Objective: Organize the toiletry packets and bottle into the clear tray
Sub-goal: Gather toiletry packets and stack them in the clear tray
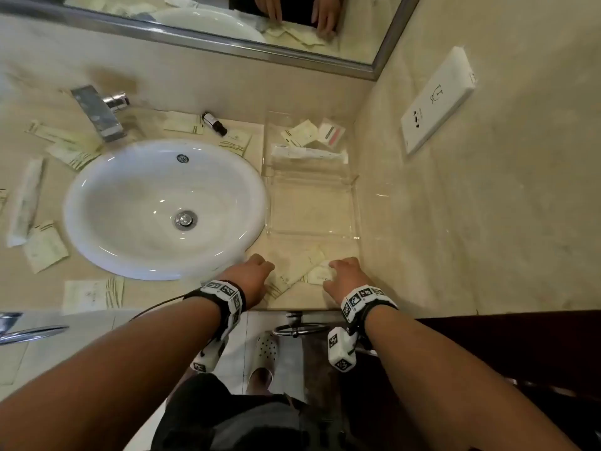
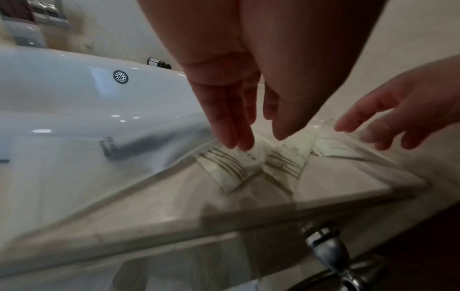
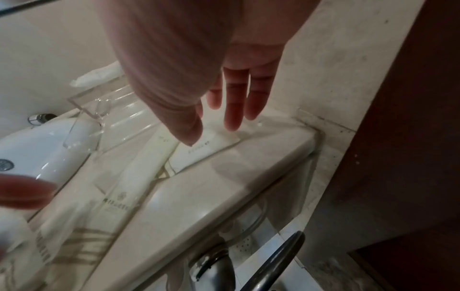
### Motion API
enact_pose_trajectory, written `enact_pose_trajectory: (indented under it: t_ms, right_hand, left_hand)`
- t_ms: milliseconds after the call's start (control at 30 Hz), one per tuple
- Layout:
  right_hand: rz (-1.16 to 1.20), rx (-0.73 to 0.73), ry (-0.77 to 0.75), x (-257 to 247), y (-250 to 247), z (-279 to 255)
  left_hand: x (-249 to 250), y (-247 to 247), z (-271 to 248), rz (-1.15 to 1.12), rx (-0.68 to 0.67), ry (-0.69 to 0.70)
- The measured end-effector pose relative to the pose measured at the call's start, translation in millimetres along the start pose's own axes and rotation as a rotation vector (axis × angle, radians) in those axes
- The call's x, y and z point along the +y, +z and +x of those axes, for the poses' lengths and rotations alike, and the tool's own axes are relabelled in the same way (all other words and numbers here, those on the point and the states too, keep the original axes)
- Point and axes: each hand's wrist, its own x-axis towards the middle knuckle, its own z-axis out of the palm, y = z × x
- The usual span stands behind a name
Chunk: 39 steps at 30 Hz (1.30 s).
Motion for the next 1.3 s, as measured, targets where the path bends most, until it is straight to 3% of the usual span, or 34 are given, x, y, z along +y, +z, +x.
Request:
enact_pose_trajectory:
  t_ms: [233,500,700,967,1300]
  right_hand:
    - [-0.068,0.006,0.074,-4.9,16.4,11.5]
    - [-0.055,0.077,0.118,-6.4,22.0,14.1]
    - [-0.054,0.08,0.247,-3.0,21.3,16.9]
    - [0.239,-0.003,0.321,7.1,24.0,16.5]
    - [0.316,0.132,0.295,1.7,4.5,4.6]
  left_hand:
    - [10.9,15.0,14.0,0.103,-0.006,-0.071]
    - [17.6,16.5,25.2,0.026,0.01,-0.134]
    - [13.5,17.3,32.0,0.037,0.035,-0.167]
    - [6.7,16.8,45.6,-0.031,0.052,-0.239]
    - [3.4,15.8,61.5,-0.115,0.009,-0.287]
